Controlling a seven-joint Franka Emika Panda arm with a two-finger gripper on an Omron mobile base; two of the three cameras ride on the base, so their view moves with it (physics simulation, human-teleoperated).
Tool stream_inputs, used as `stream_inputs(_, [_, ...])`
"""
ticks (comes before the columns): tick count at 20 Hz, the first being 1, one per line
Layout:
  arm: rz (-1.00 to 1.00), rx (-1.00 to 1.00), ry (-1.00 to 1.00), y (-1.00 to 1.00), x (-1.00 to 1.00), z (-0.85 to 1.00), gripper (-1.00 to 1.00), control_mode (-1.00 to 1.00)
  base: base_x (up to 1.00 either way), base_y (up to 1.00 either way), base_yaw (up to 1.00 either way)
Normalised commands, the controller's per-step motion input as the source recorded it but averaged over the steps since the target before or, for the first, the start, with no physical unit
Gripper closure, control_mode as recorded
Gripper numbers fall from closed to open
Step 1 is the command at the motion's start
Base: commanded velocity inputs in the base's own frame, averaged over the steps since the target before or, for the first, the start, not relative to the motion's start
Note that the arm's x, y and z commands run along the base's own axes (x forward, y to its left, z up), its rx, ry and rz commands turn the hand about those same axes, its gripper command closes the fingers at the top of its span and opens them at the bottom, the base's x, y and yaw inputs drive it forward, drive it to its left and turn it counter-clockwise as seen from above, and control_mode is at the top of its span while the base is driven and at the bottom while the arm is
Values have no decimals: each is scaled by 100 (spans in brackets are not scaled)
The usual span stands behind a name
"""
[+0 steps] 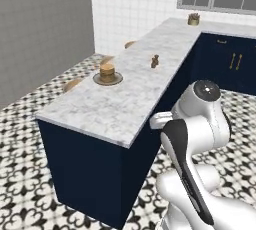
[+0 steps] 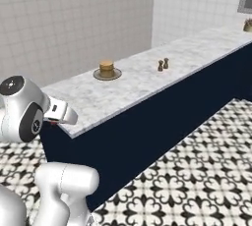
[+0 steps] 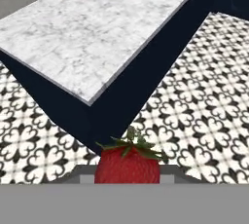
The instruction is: Take the strawberry from the fridge and place it on top of the pancake, located on the dining counter.
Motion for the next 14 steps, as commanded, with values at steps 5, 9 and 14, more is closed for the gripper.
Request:
stream_inputs(5, [0, 0, 0, 0, 0, 0, 100, 100, 22, 100, -8])
stream_inputs(9, [0, 0, 0, 0, 0, 0, 100, 100, 8, 100, -17])
stream_inputs(14, [0, 0, 0, 0, 0, 0, 100, 100, 0, 100, -31])
